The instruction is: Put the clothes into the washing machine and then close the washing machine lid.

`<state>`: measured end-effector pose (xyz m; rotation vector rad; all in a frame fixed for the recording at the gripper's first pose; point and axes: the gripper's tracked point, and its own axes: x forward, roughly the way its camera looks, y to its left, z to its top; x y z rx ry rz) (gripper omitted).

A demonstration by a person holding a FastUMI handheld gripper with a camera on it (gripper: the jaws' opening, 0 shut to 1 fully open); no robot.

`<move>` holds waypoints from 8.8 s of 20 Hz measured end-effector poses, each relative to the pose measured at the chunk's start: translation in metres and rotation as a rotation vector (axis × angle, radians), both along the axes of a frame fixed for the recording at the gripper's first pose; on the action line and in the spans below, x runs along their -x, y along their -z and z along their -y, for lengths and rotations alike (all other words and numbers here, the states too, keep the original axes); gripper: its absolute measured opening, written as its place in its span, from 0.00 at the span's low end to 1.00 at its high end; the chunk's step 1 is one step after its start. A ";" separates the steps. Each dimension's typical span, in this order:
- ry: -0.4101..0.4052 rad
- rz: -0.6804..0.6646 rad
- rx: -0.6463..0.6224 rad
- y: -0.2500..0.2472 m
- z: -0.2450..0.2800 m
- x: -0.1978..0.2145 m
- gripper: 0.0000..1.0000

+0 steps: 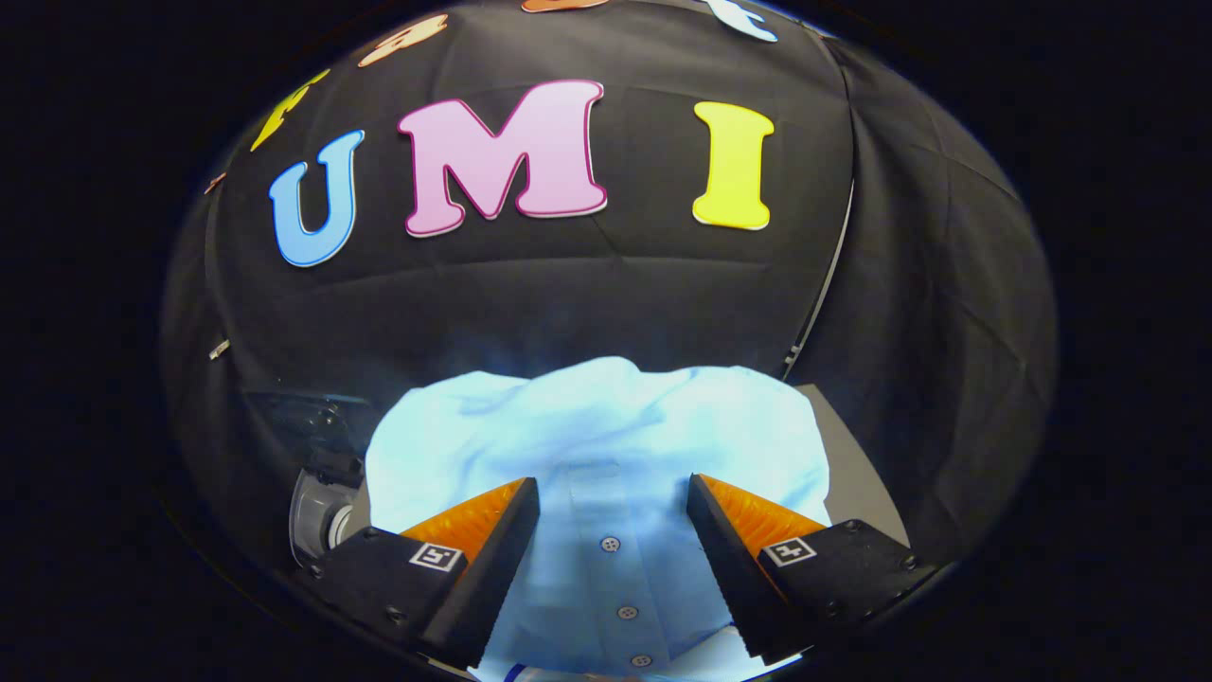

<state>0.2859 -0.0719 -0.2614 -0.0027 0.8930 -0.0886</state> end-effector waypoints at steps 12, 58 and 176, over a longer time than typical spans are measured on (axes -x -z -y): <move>-0.016 -0.057 -0.053 0.010 0.000 -0.004 0.29; -0.649 0.185 -0.483 -0.129 -0.392 0.030 0.07; -0.338 0.601 -0.157 -0.150 -0.288 0.152 0.99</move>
